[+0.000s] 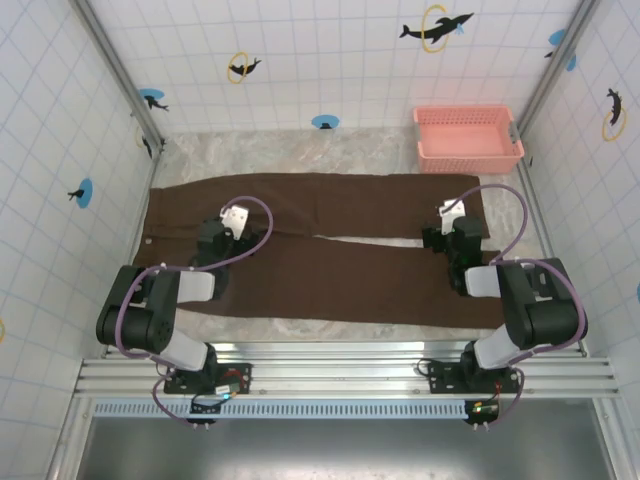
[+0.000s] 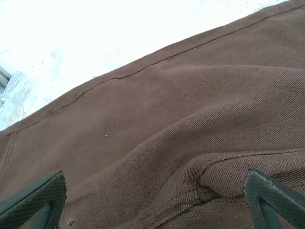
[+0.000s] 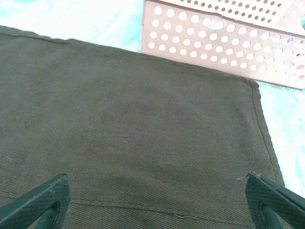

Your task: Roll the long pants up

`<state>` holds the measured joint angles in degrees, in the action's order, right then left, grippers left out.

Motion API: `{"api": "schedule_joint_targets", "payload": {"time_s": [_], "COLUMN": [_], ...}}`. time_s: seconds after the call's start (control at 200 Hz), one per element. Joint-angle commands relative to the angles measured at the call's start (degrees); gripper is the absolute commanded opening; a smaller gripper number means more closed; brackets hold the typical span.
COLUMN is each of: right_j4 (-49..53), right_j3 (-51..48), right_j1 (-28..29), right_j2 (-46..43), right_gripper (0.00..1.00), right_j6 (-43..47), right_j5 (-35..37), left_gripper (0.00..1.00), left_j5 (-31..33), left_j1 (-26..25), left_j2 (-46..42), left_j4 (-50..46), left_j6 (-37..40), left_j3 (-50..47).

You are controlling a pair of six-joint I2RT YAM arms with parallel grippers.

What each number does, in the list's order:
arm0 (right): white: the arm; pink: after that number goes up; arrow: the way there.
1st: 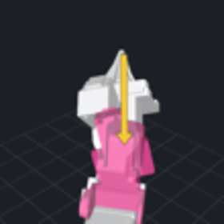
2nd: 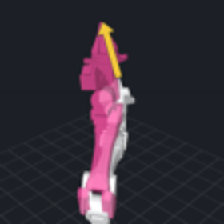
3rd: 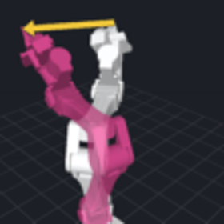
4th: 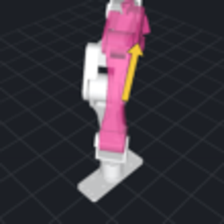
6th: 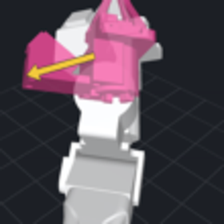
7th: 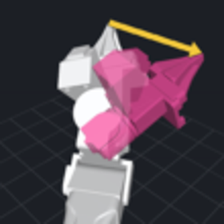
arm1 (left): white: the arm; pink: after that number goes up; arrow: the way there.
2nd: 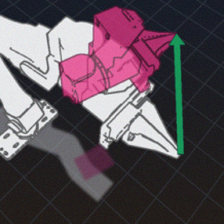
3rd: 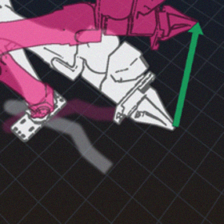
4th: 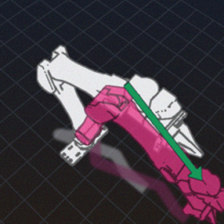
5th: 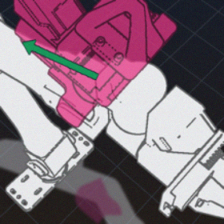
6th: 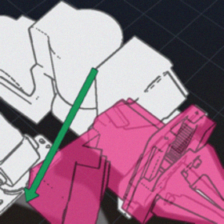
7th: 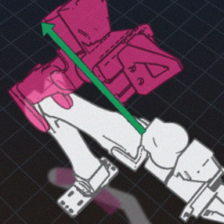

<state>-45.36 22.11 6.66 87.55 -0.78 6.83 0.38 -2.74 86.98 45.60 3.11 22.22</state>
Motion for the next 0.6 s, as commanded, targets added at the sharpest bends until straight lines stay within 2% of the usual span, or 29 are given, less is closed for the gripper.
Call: {"api": "schedule_joint_targets", "payload": {"time_s": [0.0, 0.47, 0.54, 0.596], "right_j4": [-1.2, -1.1, 3.1, 13.2], "right_j3": [1.4, 1.4, 3.2, 7.2], "right_j1": [0.1, 0.0, 0.2, 0.5], "right_j2": [-0.4, -0.5, -1.9, -4.5], "right_gripper": [0.97, 0.97, 0.97, 0.97], "right_j6": [0.0, 0.1, 0.4, 1.7], "right_j5": [0.2, 0.1, -0.1, -1.7], "left_gripper": [0.98, 0.97, 0.97, 0.98], "left_j5": [0.1, -0.5, -0.4, 2.5], "left_j1": [-0.2, -0.2, -0.3, -0.7], "left_j2": [-0.1, -0.4, -2.3, -5.0], "left_j4": [1.4, 1.0, -5.8, -20.2], "left_j6": [1.3, 1.3, 1.7, 1.1], "left_j3": [1.1, 1.3, 4.5, 11.6]}}
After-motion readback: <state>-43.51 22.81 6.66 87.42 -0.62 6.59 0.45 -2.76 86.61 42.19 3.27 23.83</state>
